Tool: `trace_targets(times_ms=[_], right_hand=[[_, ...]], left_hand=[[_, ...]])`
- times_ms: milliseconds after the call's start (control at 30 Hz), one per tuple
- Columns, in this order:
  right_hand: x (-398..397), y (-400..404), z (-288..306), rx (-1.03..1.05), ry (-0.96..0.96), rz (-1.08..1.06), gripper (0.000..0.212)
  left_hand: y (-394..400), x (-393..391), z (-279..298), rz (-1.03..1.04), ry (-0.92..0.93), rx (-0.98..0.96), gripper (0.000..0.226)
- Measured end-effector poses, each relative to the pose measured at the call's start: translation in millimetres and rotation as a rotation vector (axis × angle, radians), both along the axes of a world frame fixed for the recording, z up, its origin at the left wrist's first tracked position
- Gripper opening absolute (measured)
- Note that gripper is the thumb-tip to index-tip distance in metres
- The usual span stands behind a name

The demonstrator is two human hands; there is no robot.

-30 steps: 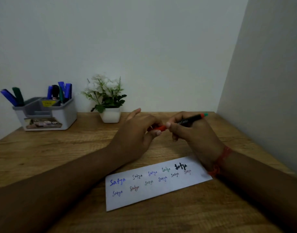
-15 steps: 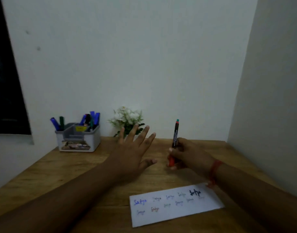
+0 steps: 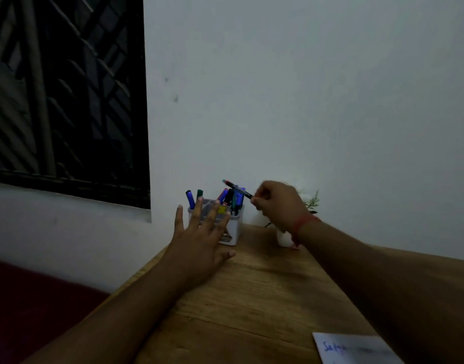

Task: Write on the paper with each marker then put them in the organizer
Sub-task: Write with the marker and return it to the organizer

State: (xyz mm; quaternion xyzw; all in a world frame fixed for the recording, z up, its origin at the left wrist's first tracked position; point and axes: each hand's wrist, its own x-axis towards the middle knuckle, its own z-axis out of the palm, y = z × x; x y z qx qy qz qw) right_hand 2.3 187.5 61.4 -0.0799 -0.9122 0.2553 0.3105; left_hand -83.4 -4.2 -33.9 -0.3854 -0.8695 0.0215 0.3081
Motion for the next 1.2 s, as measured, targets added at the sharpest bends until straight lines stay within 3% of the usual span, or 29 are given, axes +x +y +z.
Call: trace_targets(times_ms=[167, 267, 633, 900, 1200], right_hand=[[-65, -33, 20, 0.316, -0.101, -0.027, 0.018], [-87, -44, 26, 0.397, -0.145, -0.033, 0.021], [-112, -50, 45, 0.390, 0.022, -0.041, 0.015], [-123, -63, 36, 0.492, -0.233, 0.028, 0.010], [-122, -65, 25, 0.452, -0.236, 0.017, 0.050]], left_hand=[[-1, -8, -5, 0.025, -0.042, 0.021, 0.084], [-3, -9, -5, 0.037, -0.075, 0.004, 0.083], [-3, -8, -1, 0.042, -0.172, 0.031, 0.082], [-6, -11, -2, 0.047, -0.199, 0.070, 0.083], [-8, -6, 0, 0.035, -0.212, 0.084, 0.084]])
